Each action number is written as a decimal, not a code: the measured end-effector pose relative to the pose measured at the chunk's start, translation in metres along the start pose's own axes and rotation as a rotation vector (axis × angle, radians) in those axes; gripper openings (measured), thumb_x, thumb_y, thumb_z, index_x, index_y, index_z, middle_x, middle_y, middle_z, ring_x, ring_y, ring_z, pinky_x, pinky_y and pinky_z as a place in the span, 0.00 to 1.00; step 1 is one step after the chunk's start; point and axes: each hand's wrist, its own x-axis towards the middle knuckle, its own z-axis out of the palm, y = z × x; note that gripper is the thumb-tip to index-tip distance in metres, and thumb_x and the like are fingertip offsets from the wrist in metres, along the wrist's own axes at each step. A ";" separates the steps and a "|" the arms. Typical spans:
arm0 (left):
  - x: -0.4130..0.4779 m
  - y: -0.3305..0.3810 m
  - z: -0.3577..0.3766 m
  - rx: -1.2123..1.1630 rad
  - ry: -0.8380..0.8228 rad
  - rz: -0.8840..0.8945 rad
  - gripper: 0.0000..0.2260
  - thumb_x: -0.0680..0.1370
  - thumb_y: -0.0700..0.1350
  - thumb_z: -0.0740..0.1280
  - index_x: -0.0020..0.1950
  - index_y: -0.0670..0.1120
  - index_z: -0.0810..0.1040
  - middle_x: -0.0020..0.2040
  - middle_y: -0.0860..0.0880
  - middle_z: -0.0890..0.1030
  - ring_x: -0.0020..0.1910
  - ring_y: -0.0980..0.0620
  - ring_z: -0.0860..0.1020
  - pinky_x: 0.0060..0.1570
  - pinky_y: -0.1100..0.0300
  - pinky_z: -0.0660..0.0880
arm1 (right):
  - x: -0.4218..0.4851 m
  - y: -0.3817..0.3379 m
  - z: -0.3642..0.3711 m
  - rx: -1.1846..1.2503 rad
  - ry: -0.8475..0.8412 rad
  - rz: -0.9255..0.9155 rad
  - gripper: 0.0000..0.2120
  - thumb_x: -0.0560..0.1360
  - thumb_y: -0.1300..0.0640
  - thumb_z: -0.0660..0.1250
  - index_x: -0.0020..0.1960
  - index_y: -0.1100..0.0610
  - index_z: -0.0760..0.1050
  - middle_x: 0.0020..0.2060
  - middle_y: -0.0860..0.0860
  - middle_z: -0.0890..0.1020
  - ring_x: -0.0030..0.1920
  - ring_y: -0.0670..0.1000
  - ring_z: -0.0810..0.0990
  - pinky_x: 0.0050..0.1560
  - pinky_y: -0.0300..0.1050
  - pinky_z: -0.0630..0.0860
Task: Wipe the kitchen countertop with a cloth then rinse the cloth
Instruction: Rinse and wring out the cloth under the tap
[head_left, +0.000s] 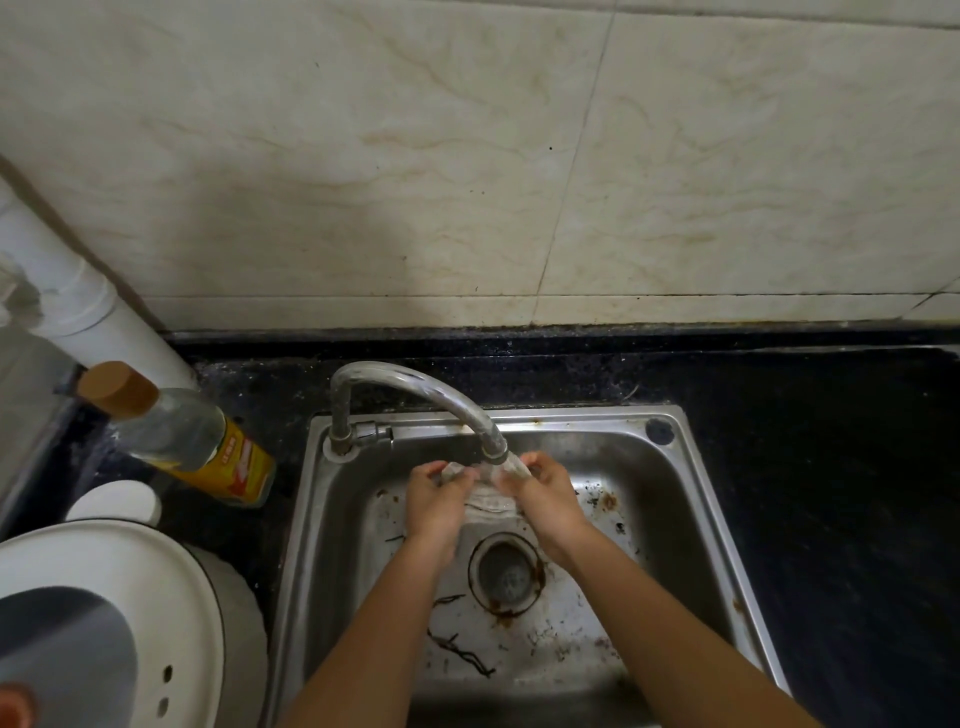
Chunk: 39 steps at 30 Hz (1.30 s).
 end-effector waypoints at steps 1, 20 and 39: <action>-0.001 -0.001 0.003 0.012 0.009 0.018 0.09 0.76 0.40 0.69 0.54 0.42 0.76 0.48 0.46 0.80 0.47 0.50 0.79 0.45 0.57 0.76 | -0.001 0.002 0.000 0.013 0.016 0.012 0.10 0.74 0.59 0.70 0.53 0.59 0.72 0.46 0.54 0.80 0.43 0.49 0.78 0.40 0.41 0.73; -0.008 0.013 0.016 0.105 0.167 0.015 0.28 0.79 0.62 0.55 0.29 0.44 0.75 0.32 0.46 0.79 0.35 0.45 0.78 0.41 0.53 0.74 | 0.001 -0.017 0.024 -0.549 0.143 -0.206 0.08 0.79 0.59 0.63 0.41 0.53 0.76 0.31 0.48 0.78 0.33 0.50 0.78 0.35 0.45 0.78; -0.008 0.004 0.010 0.432 0.010 0.322 0.17 0.82 0.50 0.55 0.40 0.45 0.75 0.37 0.46 0.79 0.39 0.48 0.77 0.41 0.56 0.71 | -0.003 -0.008 0.014 -0.273 0.045 -0.039 0.14 0.81 0.52 0.57 0.40 0.55 0.73 0.28 0.49 0.73 0.27 0.45 0.69 0.27 0.37 0.66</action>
